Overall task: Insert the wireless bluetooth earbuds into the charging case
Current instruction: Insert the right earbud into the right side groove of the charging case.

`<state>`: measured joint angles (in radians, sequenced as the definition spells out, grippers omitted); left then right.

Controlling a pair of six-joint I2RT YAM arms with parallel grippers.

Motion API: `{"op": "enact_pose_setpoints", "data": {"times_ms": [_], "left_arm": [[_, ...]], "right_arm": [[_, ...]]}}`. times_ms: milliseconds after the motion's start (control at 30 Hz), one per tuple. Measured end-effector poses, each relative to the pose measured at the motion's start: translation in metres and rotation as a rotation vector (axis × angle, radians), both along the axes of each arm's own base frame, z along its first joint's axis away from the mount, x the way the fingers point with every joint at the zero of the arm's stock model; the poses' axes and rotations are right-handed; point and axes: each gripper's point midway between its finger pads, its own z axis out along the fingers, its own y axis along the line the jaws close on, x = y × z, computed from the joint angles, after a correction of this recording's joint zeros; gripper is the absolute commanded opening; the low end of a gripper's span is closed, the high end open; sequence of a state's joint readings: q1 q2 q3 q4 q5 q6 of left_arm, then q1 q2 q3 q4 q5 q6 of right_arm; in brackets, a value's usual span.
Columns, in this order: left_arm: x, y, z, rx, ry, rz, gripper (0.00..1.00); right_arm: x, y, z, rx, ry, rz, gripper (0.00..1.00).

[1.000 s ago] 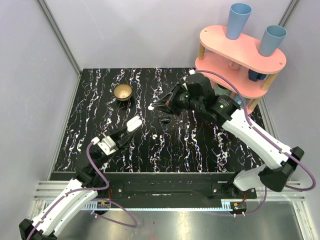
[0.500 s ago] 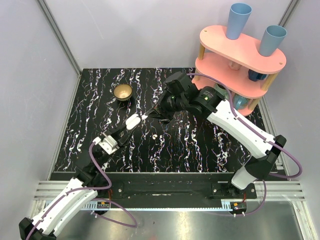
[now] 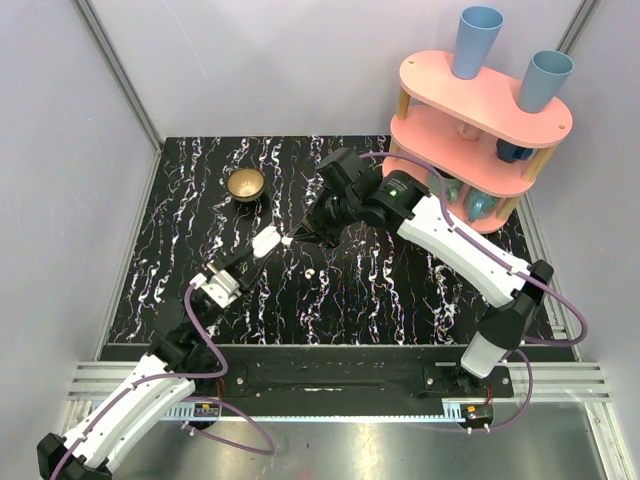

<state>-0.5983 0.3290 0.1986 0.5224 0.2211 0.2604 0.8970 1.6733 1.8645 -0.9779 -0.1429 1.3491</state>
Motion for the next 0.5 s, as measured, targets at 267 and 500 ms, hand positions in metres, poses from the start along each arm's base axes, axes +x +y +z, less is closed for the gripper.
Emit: {"op": "enact_pose_setpoints", "data": {"times_ms": [267,500], "left_arm": [[-0.0024,-0.0028,0.0053,0.006,-0.010,-0.019,0.00],[0.0014,-0.0071,-0.0007,0.048,0.011,-0.021,0.00]], "right_arm": [[0.0016,0.0042,-0.0096,-0.019,0.012,0.002,0.00],[0.0049,0.0013,-0.0109,-0.034,0.000,-0.016,0.00]]}}
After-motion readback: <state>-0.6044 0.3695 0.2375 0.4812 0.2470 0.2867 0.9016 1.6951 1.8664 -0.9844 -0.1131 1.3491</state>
